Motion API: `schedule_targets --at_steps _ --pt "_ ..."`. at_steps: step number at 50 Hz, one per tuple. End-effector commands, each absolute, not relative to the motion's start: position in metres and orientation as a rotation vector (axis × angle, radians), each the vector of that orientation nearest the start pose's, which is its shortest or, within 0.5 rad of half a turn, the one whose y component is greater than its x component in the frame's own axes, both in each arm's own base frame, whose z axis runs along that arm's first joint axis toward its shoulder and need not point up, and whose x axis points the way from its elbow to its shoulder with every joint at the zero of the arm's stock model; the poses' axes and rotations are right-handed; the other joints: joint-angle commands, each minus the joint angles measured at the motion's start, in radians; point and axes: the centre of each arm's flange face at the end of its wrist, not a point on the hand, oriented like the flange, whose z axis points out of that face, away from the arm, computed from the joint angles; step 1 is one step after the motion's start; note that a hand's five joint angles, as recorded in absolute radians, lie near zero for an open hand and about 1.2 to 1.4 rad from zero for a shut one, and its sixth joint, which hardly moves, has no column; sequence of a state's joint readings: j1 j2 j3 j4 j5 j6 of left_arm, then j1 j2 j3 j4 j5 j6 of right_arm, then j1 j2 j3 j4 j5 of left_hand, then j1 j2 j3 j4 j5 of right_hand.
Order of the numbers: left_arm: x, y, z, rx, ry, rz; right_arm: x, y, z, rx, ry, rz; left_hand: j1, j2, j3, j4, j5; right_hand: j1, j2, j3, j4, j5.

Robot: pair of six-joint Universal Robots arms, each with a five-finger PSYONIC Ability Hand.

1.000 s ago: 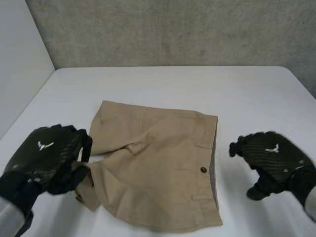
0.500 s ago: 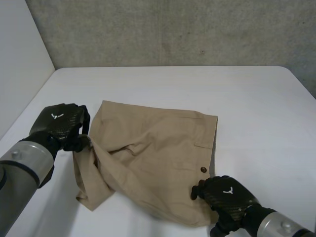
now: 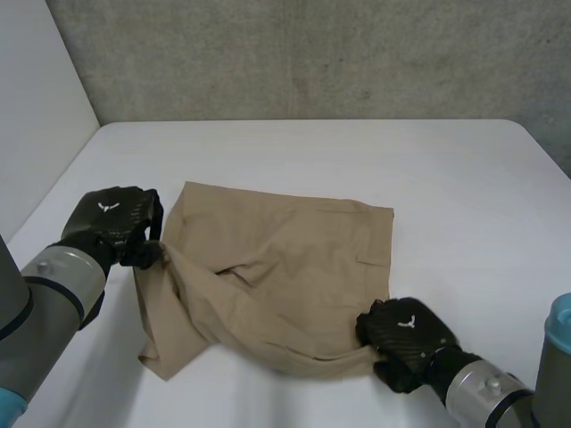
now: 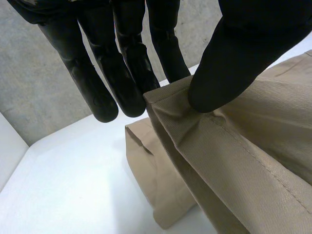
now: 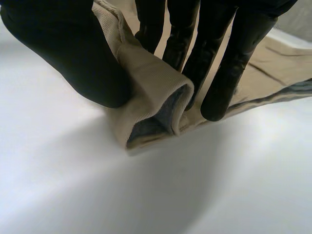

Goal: Fold the shorts.

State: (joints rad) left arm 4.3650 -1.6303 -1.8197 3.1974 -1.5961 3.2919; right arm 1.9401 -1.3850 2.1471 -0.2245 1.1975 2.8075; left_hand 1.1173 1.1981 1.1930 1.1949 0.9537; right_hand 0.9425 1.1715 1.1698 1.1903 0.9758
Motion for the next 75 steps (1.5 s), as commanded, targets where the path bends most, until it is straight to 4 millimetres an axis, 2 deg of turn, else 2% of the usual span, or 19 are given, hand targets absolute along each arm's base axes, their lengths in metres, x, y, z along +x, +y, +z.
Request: schedule_targets --at_steps 1,4,9,14,20,23,26,31,36,40,42,45,51,52,55,57,61,68,75 --pt "-0.217 -0.209 0.220 0.639 2.524 -1.948 0.228 -0.160 0.157 -1.073 2.215 -1.536 0.279 0.198 0.203 0.201 0.268 0.454 0.225 0.226 0.206 0.246" --pt "-0.213 -0.194 0.219 0.659 2.547 -1.912 0.225 -0.158 0.171 -1.119 2.219 -1.564 0.279 0.198 0.203 0.201 0.268 0.454 0.225 0.226 0.206 0.246" --pt "-0.206 -0.166 0.217 0.699 2.602 -1.833 0.192 -0.168 0.192 -1.217 2.375 -1.560 0.279 0.198 0.203 0.201 0.268 0.454 0.225 0.226 0.206 0.246" --pt "-0.204 -0.122 0.216 0.836 2.692 -1.728 0.175 -0.172 0.211 -1.317 2.446 -1.556 0.279 0.198 0.203 0.201 0.268 0.454 0.225 0.226 0.206 0.246" --pt "-0.200 -0.085 0.214 0.975 2.794 -1.619 0.157 -0.170 0.222 -1.453 2.558 -1.369 0.279 0.198 0.203 0.201 0.268 0.454 0.225 0.226 0.206 0.246" --pt "-0.200 -0.075 0.215 1.000 2.824 -1.620 0.150 -0.164 0.220 -1.488 2.604 -1.229 0.279 0.198 0.203 0.201 0.268 0.454 0.225 0.226 0.206 0.246" --pt "-0.200 -0.072 0.215 0.986 2.851 -1.628 0.149 -0.160 0.220 -1.513 2.605 -1.171 0.279 0.198 0.203 0.201 0.268 0.454 0.225 0.226 0.206 0.246" --pt "-0.202 -0.076 0.219 0.976 2.853 -1.653 0.151 -0.165 0.229 -1.537 2.563 -1.228 0.279 0.198 0.203 0.201 0.268 0.454 0.225 0.226 0.206 0.246" --pt "-0.214 -0.102 0.233 0.946 2.775 -1.807 0.155 -0.174 0.238 -1.538 2.502 -1.300 0.279 0.198 0.203 0.201 0.268 0.454 0.225 0.226 0.206 0.246" --pt "-0.229 -0.133 0.234 0.931 2.731 -1.880 0.159 -0.194 0.236 -1.500 2.439 -1.330 0.279 0.198 0.203 0.201 0.268 0.454 0.225 0.226 0.206 0.246" --pt "-0.239 -0.153 0.233 0.922 2.712 -1.909 0.161 -0.213 0.230 -1.423 2.447 -1.325 0.279 0.198 0.203 0.201 0.268 0.454 0.225 0.226 0.206 0.246" --pt "-0.249 -0.173 0.225 0.919 2.715 -1.902 0.168 -0.236 0.227 -1.318 2.438 -1.365 0.279 0.198 0.203 0.201 0.268 0.454 0.225 0.226 0.206 0.246" --pt "-0.277 -0.228 0.203 0.902 2.725 -1.871 0.185 -0.272 0.217 -1.234 2.429 -1.416 0.279 0.198 0.203 0.201 0.268 0.454 0.225 0.226 0.206 0.246" --pt "-0.280 -0.236 0.201 0.892 2.719 -1.873 0.187 -0.287 0.211 -1.217 2.451 -1.435 0.279 0.198 0.203 0.201 0.268 0.454 0.225 0.226 0.206 0.246" --pt "-0.291 -0.266 0.190 0.836 2.686 -1.869 0.191 -0.312 0.200 -1.193 2.485 -1.483 0.279 0.198 0.203 0.201 0.268 0.454 0.225 0.226 0.206 0.246" --pt "-0.297 -0.287 0.182 0.797 2.646 -1.870 0.195 -0.321 0.194 -1.198 2.488 -1.505 0.279 0.198 0.203 0.201 0.268 0.454 0.225 0.226 0.206 0.246" --pt "-0.306 -0.315 0.169 0.816 2.541 -1.879 0.208 -0.345 0.180 -1.213 2.469 -1.579 0.279 0.198 0.203 0.201 0.268 0.454 0.225 0.226 0.206 0.246" --pt "-0.319 -0.350 0.153 0.855 2.417 -1.936 0.222 -0.372 0.163 -1.182 2.406 -1.742 0.279 0.198 0.203 0.201 0.268 0.454 0.225 0.226 0.206 0.246" --pt "-0.327 -0.368 0.137 0.834 2.363 -2.010 0.232 -0.391 0.146 -1.187 2.350 -1.906 0.279 0.198 0.203 0.201 0.268 0.454 0.225 0.226 0.206 0.246"
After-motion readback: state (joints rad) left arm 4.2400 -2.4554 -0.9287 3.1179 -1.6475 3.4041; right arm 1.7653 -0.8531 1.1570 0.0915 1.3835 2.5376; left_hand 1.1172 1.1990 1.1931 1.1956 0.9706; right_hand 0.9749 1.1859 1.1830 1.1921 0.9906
